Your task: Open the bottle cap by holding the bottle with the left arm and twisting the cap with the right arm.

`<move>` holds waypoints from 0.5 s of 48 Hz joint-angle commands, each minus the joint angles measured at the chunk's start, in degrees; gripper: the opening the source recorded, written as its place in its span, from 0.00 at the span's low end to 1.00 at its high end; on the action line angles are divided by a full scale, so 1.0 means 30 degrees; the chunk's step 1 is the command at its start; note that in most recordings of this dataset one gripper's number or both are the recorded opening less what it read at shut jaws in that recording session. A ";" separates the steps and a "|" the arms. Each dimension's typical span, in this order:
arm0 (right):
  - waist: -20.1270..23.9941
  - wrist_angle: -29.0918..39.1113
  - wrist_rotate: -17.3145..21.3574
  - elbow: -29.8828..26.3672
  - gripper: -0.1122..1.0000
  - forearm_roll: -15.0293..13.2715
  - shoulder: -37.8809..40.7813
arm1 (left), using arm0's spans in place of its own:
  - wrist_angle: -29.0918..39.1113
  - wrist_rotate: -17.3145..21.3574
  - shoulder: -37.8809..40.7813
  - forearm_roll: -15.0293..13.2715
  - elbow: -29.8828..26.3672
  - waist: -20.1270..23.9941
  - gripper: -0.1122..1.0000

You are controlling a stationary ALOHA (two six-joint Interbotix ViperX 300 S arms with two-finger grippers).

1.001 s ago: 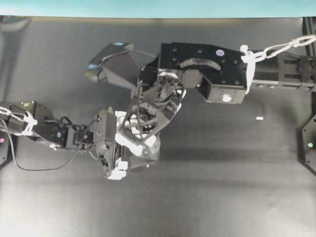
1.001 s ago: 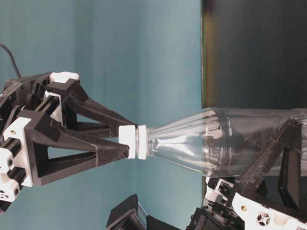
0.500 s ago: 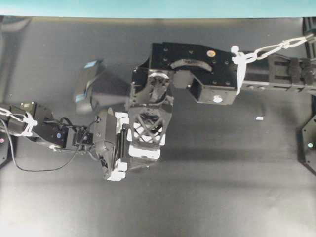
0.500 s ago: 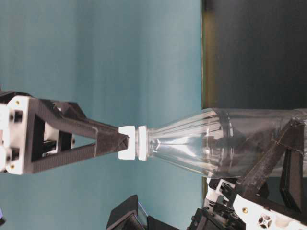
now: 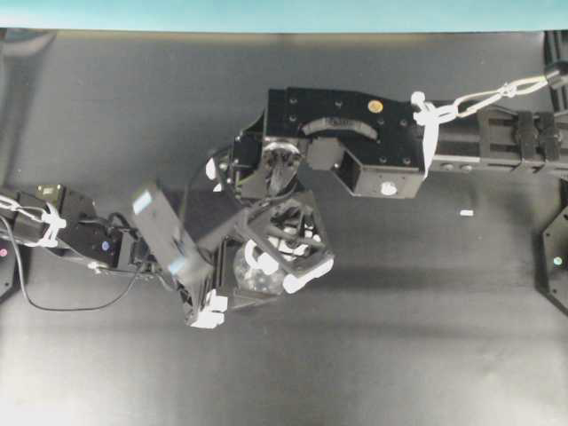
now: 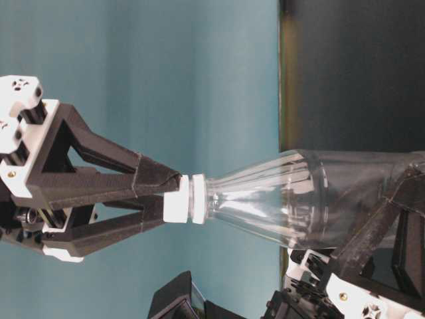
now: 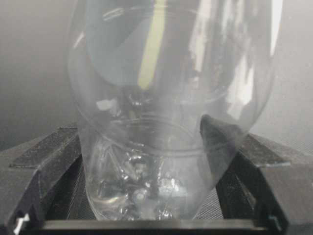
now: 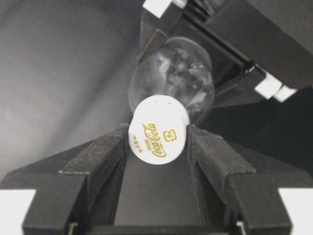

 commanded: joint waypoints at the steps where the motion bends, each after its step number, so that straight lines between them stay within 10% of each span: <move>1: 0.0439 -0.0088 -0.0674 -0.0352 0.44 0.0117 -0.0146 | 0.0205 -0.0234 0.0293 -0.0059 0.0146 0.0117 0.84; 24: 0.0381 -0.0498 -0.0586 0.0088 0.44 -0.0117 -0.0439 | 0.0205 -0.0293 0.0322 -0.0059 0.0146 0.0117 0.84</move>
